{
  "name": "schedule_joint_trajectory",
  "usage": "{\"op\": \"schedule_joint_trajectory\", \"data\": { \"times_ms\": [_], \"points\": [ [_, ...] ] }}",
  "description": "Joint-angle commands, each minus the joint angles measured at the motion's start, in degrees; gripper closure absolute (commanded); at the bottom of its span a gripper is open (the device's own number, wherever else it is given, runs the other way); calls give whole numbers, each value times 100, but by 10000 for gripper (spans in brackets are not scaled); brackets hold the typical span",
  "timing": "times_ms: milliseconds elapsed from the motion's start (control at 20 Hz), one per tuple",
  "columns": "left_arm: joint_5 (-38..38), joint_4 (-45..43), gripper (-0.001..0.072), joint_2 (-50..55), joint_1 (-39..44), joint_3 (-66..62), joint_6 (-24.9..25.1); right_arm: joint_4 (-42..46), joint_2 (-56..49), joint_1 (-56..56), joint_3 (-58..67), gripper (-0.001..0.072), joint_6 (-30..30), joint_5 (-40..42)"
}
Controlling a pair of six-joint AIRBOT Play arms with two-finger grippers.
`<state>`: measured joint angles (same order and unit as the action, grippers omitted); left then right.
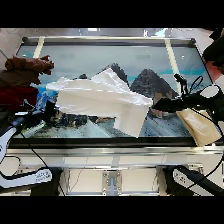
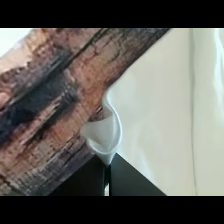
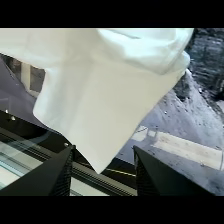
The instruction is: Fold the shirts.
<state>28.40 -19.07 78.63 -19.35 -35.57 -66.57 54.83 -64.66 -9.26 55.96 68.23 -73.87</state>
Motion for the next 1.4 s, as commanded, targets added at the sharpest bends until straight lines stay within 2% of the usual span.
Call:
{"op": "schedule_joint_trajectory", "data": {
  "times_ms": [0,100,300,400,500,600,700,800,900,1150,1350],
  "points": [
    [-52,26,693,59,85,-125,15,844,-4,2,-28,299,4,46],
    [-48,22,693,-35,79,-125,15,986,-11,2,-275,299,13,452],
    [13,24,693,-142,81,-125,15,422,-457,2,-756,298,4,1775],
    [90,24,693,-142,81,-125,15,-162,-970,2,-721,295,-96,2059],
    [125,24,693,-142,81,-125,15,-922,-1510,2,-675,217,-745,1952],
    [120,24,693,-142,81,-125,15,-1309,-1891,2,-645,217,-1239,1777],
    [120,24,693,-142,81,-125,15,-1305,-2092,2,-643,217,-1493,1882],
    [136,24,693,-142,81,-125,15,-1263,-2142,2,-599,215,-1550,2096],
    [133,24,693,-142,81,-125,15,-1257,-2144,2,-422,176,-1690,2149],
    [133,26,693,-142,81,-125,15,-1333,-2371,22,98,183,-1628,1851],
    [138,26,693,-142,81,-125,15,-1331,-2645,304,166,220,-1631,1488]
  ]
}}
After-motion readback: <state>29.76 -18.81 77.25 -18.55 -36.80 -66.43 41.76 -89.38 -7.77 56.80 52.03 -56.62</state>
